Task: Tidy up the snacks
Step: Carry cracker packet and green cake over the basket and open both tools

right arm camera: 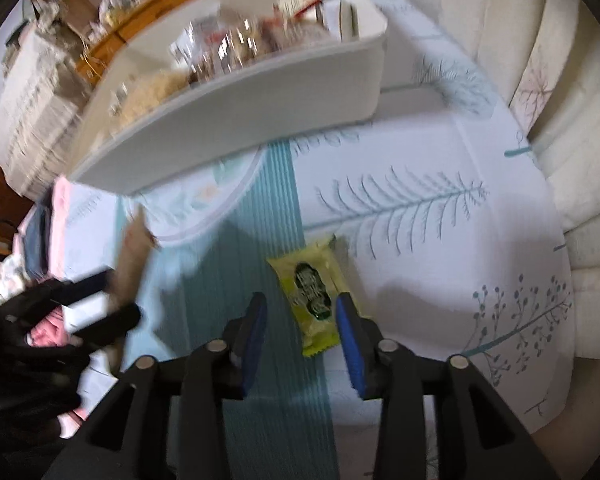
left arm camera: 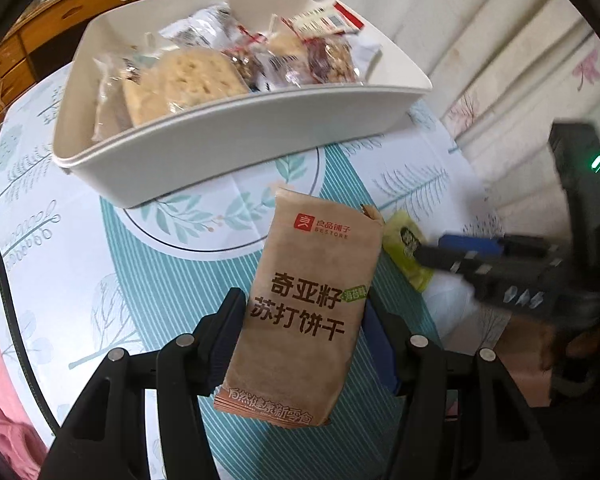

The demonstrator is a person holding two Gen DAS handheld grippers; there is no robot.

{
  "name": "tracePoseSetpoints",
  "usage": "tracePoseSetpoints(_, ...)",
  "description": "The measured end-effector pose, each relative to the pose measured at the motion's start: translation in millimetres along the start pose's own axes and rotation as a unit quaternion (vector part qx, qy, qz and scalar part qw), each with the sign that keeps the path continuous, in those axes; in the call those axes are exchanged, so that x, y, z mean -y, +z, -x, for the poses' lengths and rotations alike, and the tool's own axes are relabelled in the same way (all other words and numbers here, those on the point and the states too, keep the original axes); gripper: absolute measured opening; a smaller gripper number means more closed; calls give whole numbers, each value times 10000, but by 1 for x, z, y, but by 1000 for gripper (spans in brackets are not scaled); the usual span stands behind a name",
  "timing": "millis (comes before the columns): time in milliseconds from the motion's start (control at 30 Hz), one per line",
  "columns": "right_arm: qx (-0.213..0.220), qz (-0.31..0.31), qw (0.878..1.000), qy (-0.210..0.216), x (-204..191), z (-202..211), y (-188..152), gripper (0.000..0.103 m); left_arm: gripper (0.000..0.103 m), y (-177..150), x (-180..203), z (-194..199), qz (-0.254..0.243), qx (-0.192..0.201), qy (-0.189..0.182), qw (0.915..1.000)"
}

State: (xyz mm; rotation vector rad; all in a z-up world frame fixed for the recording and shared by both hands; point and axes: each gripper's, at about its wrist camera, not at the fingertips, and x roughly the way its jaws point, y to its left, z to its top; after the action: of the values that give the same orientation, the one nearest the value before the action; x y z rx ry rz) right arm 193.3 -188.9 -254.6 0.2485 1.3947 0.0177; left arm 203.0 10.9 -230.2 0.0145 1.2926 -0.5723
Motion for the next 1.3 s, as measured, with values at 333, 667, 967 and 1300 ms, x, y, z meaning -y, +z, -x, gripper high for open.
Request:
tracePoseSetpoints(333,-187,402,9984,-339,-8,-24,3,52,57,7,-16,27,299,104,-31,9995)
tracePoseSetpoints(667,-250,689,9972,-158,-12,-32,17,38,57,26,-7,39,476,373,-2,9982)
tracePoseSetpoints(967,282,1292,9905,373,-33,15,54,38,57,67,3,59,651,914,-18,9937)
tracePoseSetpoints(1300,1214,1715,9748,745,-32,67,119,38,57,127,1,71,936,1634,267,9817)
